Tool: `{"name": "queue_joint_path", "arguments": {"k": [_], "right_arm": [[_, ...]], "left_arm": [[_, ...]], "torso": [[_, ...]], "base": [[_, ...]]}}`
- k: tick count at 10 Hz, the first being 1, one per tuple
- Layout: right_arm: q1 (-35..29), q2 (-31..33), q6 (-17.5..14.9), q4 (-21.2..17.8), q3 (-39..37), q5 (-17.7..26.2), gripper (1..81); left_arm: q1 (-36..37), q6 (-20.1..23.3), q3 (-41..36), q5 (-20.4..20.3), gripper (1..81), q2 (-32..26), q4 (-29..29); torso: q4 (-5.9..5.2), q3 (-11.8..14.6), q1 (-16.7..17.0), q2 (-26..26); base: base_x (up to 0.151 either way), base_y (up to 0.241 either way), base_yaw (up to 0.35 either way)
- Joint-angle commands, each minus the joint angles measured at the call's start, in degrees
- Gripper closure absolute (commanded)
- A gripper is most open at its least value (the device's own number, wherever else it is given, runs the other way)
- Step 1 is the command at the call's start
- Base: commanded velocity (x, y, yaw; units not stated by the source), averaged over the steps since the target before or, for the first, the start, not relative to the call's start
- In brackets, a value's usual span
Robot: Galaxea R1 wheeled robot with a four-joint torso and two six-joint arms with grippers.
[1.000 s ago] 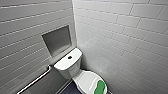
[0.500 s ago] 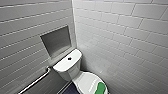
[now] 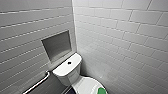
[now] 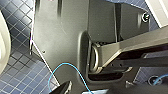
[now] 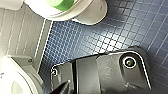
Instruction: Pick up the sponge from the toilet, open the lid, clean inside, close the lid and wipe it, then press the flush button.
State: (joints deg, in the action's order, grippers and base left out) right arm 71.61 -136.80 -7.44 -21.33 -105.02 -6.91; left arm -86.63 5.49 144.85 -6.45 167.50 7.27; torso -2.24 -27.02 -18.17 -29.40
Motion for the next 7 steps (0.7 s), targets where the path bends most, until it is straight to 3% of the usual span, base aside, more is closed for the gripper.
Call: {"name": "queue_joint_path", "arguments": {"k": [1, 7], "right_arm": [[-2.6, 2.6, 0.7, -0.8, 0.0, 3.6, 1.0], [-3.7, 4.2, 1.9, -0.8, 0.7, 3.3, 1.0]], "left_arm": [[0.1, 0.0, 1.5, 4.1, 1.0, 0.6, -0.2], [0.2, 0.0, 1.6, 4.1, 1.0, 0.9, -0.4]], "torso": [[0.00, 0.0, -3.7, -5.7], [0.00, -12.1, -11.2, -17.9]], "base": [[0.000, 0.000, 0.000], [0.000, 0.000, 0.000]]}}
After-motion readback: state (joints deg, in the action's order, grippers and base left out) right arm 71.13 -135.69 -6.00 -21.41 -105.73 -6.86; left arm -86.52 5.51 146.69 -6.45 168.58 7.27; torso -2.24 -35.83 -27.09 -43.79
